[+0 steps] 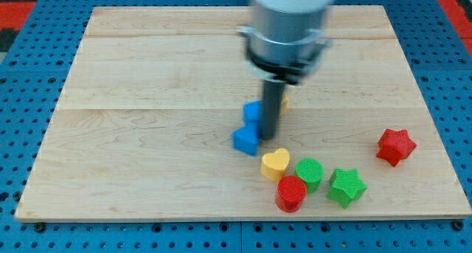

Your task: Move blue blocks towards the center of the board

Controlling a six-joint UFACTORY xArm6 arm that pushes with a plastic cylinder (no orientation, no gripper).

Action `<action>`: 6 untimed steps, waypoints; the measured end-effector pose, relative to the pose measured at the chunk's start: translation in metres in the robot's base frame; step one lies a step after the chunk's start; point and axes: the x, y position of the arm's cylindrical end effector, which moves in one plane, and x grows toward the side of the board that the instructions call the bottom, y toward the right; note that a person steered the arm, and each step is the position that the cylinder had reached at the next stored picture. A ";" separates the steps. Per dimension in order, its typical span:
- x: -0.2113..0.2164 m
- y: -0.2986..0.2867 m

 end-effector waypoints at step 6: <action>0.059 -0.166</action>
